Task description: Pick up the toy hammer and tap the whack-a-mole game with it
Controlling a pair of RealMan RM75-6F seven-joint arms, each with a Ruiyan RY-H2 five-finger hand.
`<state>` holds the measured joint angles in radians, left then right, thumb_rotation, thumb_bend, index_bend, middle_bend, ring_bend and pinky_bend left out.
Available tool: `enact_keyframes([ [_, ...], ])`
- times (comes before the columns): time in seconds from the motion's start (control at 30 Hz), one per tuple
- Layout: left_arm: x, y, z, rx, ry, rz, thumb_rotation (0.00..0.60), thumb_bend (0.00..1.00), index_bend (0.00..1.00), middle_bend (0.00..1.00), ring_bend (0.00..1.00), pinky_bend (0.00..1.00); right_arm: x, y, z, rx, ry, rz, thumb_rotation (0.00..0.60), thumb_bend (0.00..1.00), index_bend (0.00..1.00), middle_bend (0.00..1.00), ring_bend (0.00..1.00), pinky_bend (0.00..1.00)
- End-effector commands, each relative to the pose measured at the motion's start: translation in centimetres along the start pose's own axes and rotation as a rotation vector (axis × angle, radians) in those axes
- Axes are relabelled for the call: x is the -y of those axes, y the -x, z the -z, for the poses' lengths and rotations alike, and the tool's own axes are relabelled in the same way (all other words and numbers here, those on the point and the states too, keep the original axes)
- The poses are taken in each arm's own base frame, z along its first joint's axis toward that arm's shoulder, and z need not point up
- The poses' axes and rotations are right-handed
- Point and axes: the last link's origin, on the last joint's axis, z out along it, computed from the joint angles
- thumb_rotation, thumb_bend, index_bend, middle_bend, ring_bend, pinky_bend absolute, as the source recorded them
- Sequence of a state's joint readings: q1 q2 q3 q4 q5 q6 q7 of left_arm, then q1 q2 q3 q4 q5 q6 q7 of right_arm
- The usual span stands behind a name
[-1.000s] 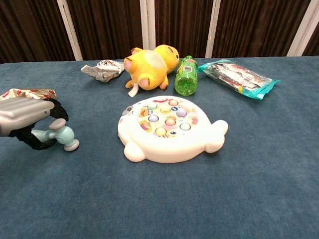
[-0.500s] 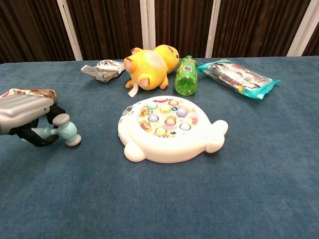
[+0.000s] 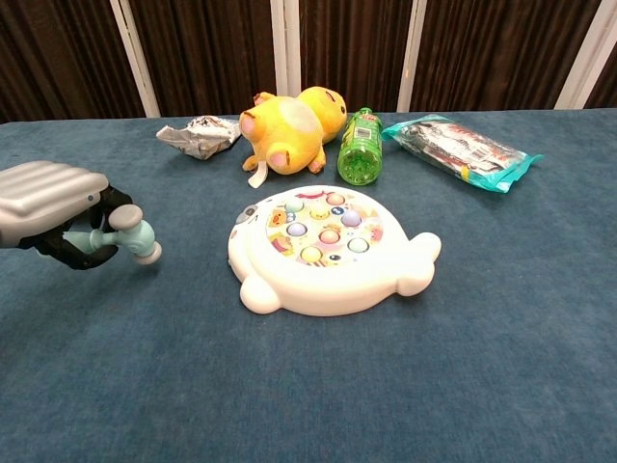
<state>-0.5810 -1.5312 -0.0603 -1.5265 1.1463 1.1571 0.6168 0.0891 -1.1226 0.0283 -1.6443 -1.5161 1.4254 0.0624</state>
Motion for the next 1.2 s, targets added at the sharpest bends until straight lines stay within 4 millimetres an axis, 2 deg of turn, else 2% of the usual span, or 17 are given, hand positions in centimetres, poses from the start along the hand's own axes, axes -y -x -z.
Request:
enact_keyframes([
  [0.03, 0.0, -0.1, -0.1, -0.001, 0.001, 0.002, 0.6, 0.69, 0.69, 0.52, 0.41, 0.56, 0.0, 0.0, 0.0, 0.001, 0.0, 0.0, 0.6, 0.22, 0.0, 0.0, 0.0, 0.0],
  [0.33, 0.0, -1.0, -0.8, -0.002, 0.01, 0.012, 0.6, 0.69, 0.69, 0.52, 0.41, 0.56, 0.0, 0.0, 0.0, -0.002, 0.0, -0.001, 0.6, 0.22, 0.0, 0.0, 0.0, 0.0],
  [0.6, -1.8, -5.2, -3.3, -0.025, 0.057, -0.003, 0.6, 0.69, 0.69, 0.52, 0.41, 0.56, 0.0, 0.1, -0.2, 0.009, 0.012, -0.008, 0.6, 0.22, 0.0, 0.0, 0.0, 0.0],
  [0.73, -3.6, -7.8, -4.8, -0.042, 0.091, -0.006, 0.6, 0.69, 0.69, 0.52, 0.41, 0.56, 0.1, 0.2, -0.2, 0.018, 0.012, -0.01, 0.6, 0.22, 0.0, 0.0, 0.0, 0.0],
  [0.87, -5.2, -8.9, -5.8, -0.029, 0.114, -0.008, 0.6, 0.69, 0.69, 0.52, 0.41, 0.56, 0.1, 0.3, -0.3, 0.022, 0.018, -0.015, 0.6, 0.22, 0.0, 0.0, 0.0, 0.0],
  [1.07, -8.0, -9.5, -7.4, 0.01, 0.145, -0.003, 0.6, 0.69, 0.69, 0.52, 0.41, 0.56, 0.0, 0.2, -0.3, 0.028, 0.032, -0.038, 0.6, 0.22, 0.0, 0.0, 0.0, 0.0],
  [1.2, -9.2, -9.8, -8.3, 0.029, 0.145, -0.02, 0.6, 0.69, 0.69, 0.52, 0.41, 0.56, -0.1, 0.1, -0.3, 0.035, 0.041, -0.045, 0.6, 0.22, 0.0, 0.0, 0.0, 0.0],
])
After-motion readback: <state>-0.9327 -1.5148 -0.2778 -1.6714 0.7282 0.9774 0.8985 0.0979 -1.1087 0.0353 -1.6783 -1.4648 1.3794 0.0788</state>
